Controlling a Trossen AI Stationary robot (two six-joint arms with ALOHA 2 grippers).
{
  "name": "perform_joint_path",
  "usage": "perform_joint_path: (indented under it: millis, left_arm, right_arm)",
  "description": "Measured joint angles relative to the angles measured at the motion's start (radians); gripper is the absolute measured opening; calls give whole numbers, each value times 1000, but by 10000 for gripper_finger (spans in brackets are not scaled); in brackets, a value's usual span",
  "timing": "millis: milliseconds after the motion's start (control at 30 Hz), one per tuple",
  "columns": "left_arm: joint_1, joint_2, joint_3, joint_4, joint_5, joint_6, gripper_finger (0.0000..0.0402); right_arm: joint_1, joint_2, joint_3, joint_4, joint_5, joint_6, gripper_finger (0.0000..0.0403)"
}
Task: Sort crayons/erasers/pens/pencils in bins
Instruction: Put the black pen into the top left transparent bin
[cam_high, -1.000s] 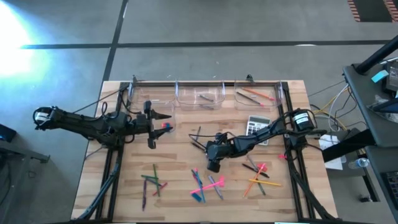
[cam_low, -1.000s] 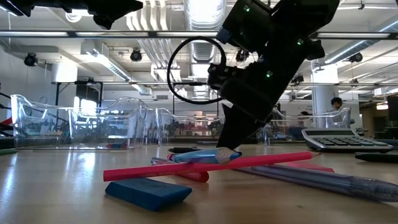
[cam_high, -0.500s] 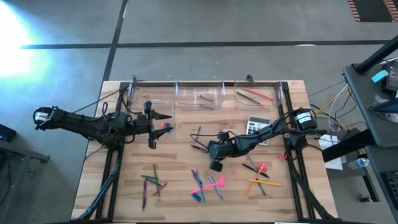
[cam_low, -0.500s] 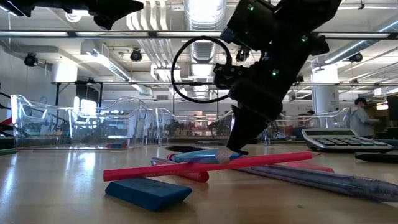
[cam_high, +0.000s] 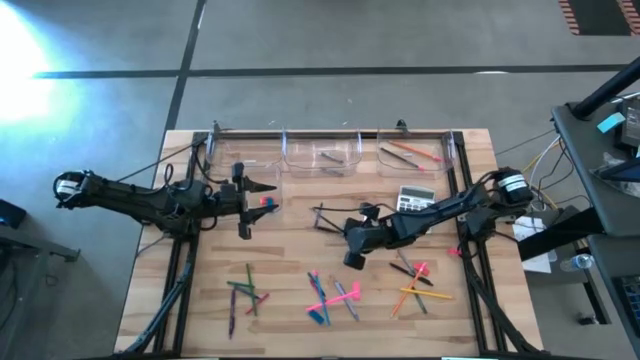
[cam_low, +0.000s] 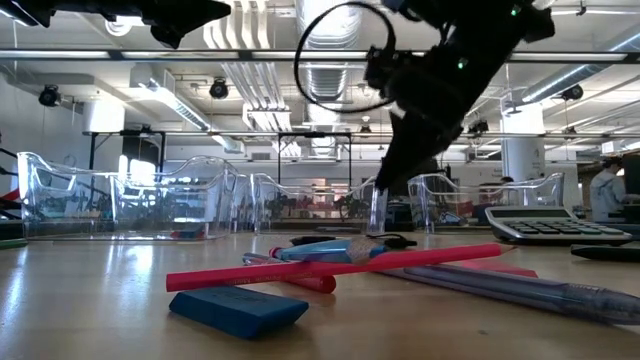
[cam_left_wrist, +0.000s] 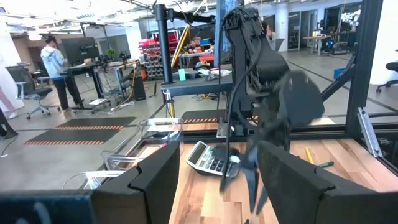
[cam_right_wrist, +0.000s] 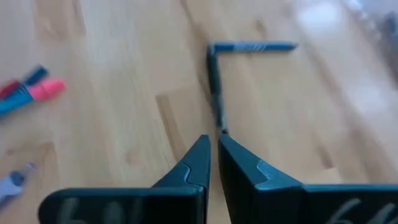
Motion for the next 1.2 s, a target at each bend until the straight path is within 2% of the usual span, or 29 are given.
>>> perform_joint_path:
  millis: [200,333,767,900,1033,1200]
  left_arm:
    - [0,0,0,0,0,0,201]
    - [0,0,0,0,0,0,201]
    - [1,31,2,4,0,0,201]
    - [1,32,3,4,0,0,201]
    - [1,29,4,2,0,0,201]
    - [1,22,4,1,0,1,201]
  right_arm:
    - [6,-17,-22,-2,-6,0,9]
    - [5,17,-26,-9,-31,-1,22]
    - [-13,70,-28,-16,0,-7,155]
    - [-35,77,-38,-14,5,-7,180]
    - [-58,96,-58,-7,-2,-1,182]
    - [-70,121,-77,23,-8,0,162]
